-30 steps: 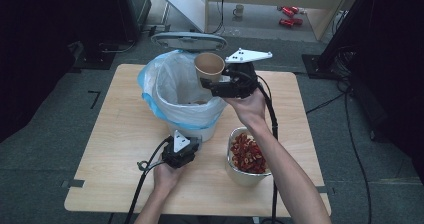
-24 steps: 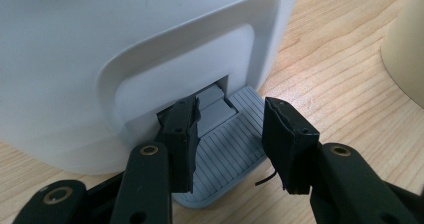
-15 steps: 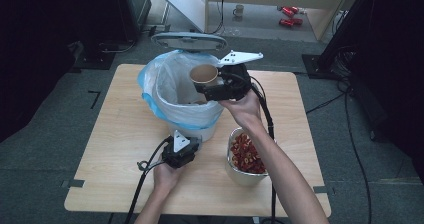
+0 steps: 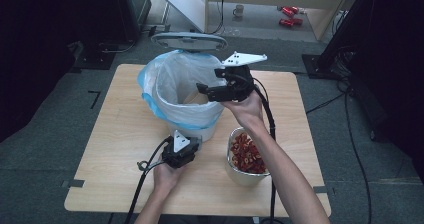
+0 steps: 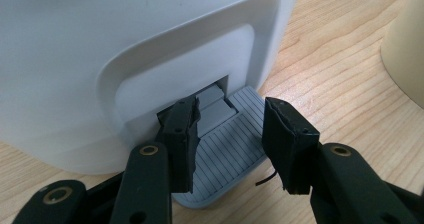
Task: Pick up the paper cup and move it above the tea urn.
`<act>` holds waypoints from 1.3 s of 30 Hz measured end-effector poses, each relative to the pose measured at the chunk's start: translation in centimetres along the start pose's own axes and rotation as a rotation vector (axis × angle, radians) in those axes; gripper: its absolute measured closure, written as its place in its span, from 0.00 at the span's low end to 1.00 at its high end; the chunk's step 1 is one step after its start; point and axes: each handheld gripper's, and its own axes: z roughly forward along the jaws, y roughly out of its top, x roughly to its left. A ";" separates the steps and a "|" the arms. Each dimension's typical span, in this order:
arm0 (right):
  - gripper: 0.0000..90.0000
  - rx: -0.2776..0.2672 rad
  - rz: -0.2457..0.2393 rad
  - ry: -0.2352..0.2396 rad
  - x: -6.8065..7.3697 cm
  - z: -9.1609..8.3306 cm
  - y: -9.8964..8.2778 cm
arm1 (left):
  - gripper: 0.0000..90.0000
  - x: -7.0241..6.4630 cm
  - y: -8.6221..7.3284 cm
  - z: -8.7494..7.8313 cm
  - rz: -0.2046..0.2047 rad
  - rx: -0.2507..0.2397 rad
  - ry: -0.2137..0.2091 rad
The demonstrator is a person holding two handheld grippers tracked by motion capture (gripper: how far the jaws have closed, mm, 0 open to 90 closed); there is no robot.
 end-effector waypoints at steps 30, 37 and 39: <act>0.31 -0.102 0.030 -0.035 -1.1 -4.9 -2.4 | 0.65 0.0 0.0 0.0 0.001 0.001 0.003; 0.38 -0.134 0.017 -0.060 -1.1 -6.1 -3.3 | 0.65 0.0 0.0 0.0 -0.001 0.000 0.001; 0.39 -0.136 0.029 -0.064 -1.4 -6.5 -3.7 | 0.65 0.0 0.0 0.0 -0.003 0.000 -0.001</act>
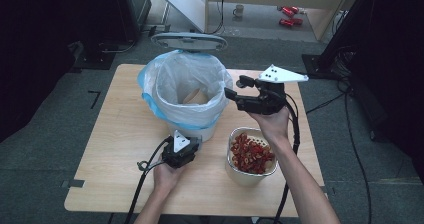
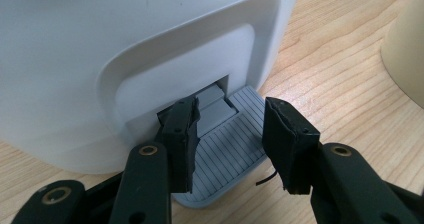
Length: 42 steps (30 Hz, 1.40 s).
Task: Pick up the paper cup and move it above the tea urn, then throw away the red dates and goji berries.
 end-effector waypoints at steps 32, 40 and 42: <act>0.44 -0.044 0.059 -0.069 -2.3 -5.3 -4.7 | 0.64 0.0 0.0 0.0 -0.004 -0.002 -0.002; 0.45 -0.053 0.055 -0.070 -2.2 -6.4 -5.5 | 0.64 0.0 0.0 0.0 -0.005 -0.003 -0.002; 0.45 -0.052 0.054 -0.070 -2.2 -6.6 -5.8 | 0.64 0.0 0.0 0.0 -0.004 -0.003 -0.002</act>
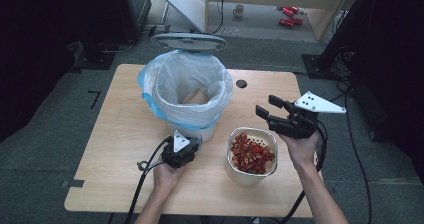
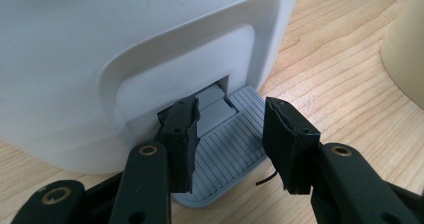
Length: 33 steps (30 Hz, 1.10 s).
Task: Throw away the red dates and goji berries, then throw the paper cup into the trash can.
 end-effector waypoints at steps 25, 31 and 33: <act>0.47 0.000 0.059 -0.065 -1.7 -2.7 -4.0 | 0.64 0.0 0.0 0.0 -0.003 -0.002 -0.002; 0.47 0.003 0.067 -0.070 -1.9 -3.0 -4.6 | 0.64 0.0 0.0 0.0 -0.004 -0.004 -0.001; 0.47 0.005 0.069 -0.073 -1.9 -3.2 -4.8 | 0.64 0.0 0.0 0.0 -0.004 -0.004 -0.001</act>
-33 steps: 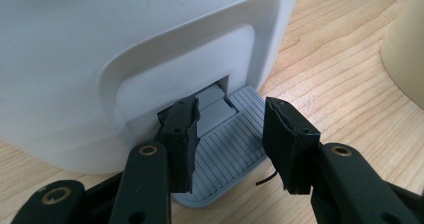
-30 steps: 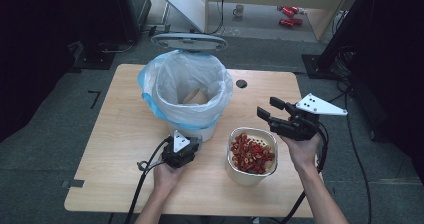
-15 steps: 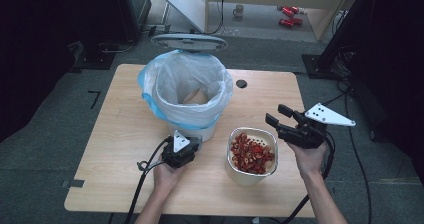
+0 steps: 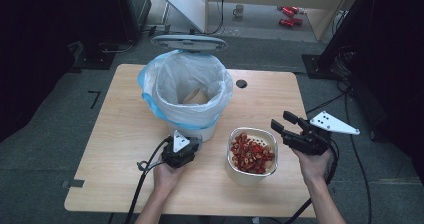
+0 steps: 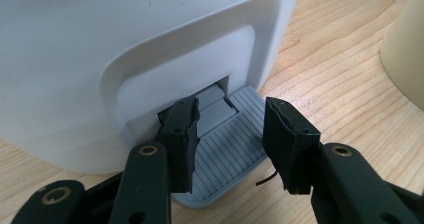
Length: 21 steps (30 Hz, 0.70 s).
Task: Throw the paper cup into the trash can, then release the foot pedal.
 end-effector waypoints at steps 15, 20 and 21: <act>0.48 -0.001 0.054 -0.041 -1.4 -1.4 -2.9 | 0.64 0.0 0.0 0.0 0.003 0.002 -0.001; 0.48 0.003 0.085 -0.057 -2.0 -1.8 -4.3 | 0.64 0.0 0.0 0.0 0.001 0.001 -0.001; 0.48 0.006 0.091 -0.062 -2.1 -1.9 -4.6 | 0.64 0.0 0.0 0.0 0.002 0.001 -0.001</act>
